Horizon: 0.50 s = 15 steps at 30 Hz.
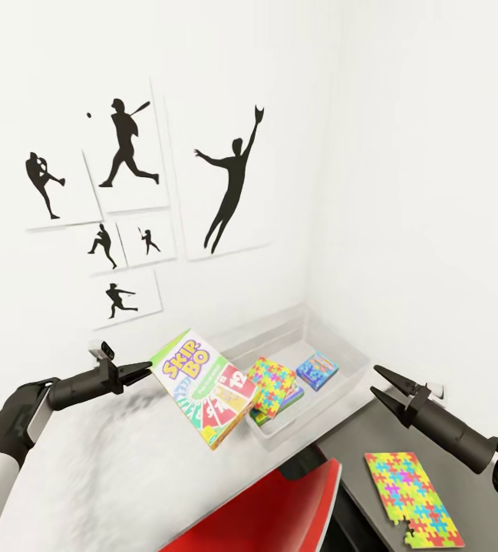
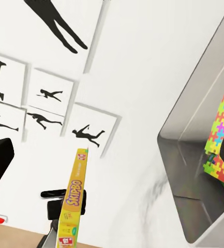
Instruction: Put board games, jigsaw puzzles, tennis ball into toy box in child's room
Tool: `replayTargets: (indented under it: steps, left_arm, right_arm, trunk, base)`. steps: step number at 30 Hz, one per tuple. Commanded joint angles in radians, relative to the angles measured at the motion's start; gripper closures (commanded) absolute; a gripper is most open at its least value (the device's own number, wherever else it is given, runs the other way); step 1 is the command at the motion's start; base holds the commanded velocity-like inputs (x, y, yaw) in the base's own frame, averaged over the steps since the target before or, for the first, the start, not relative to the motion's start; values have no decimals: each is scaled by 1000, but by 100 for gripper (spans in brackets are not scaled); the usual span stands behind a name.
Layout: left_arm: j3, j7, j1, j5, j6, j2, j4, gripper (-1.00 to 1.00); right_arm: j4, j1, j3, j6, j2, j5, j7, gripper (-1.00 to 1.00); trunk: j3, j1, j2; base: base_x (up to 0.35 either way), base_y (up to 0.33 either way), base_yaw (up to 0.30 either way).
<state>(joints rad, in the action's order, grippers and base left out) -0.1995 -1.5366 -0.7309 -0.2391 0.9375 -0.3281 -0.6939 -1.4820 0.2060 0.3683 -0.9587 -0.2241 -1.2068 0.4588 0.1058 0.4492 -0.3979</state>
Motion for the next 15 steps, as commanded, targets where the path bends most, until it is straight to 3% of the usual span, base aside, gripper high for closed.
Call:
replayTargets:
  steps: [1, 15]
  left_arm:
    - [0, -4, -1, 0, 11, 0, 0, 100]
    - [0, -4, -1, 0, 11, 0, 0, 100]
  right_arm:
    - [0, 1, 1, -5, 0, 5, 6, -100]
    - [-1, 1, 1, -5, 0, 5, 5, -100]
  trunk:
    - [2, 1, -2]
    - [2, 1, -2]
  base:
    - [105, -5, 0]
    - [69, -1, 0]
